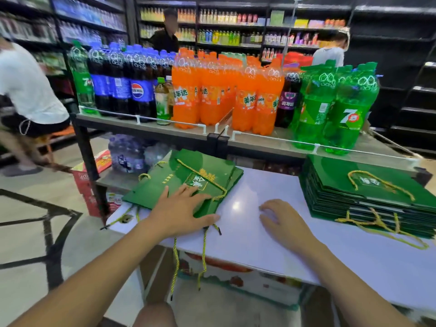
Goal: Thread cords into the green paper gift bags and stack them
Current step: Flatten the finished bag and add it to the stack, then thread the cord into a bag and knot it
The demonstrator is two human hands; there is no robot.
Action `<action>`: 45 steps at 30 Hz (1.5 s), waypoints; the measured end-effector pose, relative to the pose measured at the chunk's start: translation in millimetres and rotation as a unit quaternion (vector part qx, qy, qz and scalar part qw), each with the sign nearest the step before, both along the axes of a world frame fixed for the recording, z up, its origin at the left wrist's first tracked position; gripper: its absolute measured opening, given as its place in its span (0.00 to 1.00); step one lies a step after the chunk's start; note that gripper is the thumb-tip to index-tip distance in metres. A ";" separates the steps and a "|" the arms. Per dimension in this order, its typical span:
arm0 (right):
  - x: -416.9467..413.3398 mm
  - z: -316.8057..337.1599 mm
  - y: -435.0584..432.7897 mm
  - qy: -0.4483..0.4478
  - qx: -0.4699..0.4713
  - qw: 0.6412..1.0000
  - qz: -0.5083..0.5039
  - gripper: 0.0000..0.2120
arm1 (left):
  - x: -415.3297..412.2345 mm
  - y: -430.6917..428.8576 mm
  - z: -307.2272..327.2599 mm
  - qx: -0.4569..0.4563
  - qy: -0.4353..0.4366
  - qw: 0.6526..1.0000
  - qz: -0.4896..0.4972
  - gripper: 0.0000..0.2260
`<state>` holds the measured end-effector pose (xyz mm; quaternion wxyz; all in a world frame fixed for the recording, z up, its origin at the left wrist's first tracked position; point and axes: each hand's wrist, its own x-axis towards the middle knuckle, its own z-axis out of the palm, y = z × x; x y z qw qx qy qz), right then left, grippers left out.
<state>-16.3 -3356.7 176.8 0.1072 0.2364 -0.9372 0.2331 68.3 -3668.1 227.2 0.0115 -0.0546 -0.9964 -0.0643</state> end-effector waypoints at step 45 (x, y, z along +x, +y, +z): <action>-4.8 138.7 -20.8 -0.282 -0.567 0.770 -0.070 0.09 | 4.2 -15.2 -5.6 0.042 0.282 0.929 -0.238 0.38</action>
